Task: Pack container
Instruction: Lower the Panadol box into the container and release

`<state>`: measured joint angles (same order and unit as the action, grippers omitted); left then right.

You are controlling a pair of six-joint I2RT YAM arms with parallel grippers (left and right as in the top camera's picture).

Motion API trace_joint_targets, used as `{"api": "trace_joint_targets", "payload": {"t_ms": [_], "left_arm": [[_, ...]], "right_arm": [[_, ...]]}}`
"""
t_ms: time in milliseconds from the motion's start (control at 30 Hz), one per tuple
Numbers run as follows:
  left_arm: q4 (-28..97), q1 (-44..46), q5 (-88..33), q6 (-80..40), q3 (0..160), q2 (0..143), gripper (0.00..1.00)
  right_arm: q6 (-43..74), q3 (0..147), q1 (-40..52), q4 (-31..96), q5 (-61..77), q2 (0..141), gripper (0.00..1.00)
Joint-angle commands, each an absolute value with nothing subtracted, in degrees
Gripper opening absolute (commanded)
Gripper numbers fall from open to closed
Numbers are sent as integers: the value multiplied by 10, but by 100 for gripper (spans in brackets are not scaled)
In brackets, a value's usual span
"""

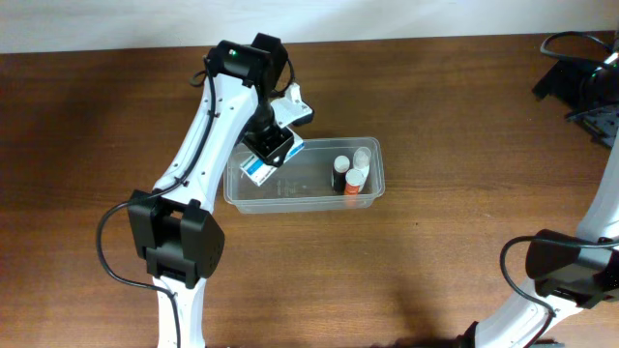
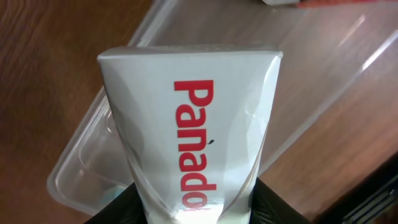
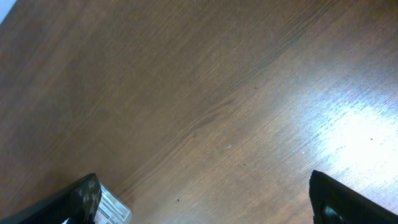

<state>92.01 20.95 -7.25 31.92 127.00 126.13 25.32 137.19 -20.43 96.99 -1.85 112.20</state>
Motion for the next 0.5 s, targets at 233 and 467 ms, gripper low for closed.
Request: {"api": "trace_joint_targets", "payload": {"t_ms": [233, 467], "left_arm": [[908, 209, -137, 499, 1227, 1266, 51], [844, 209, -133, 509, 1176, 1266, 50]], "right_arm": [[253, 1370, -202, 973, -17, 1109, 98], [253, 1370, -202, 973, -17, 1109, 98]]}}
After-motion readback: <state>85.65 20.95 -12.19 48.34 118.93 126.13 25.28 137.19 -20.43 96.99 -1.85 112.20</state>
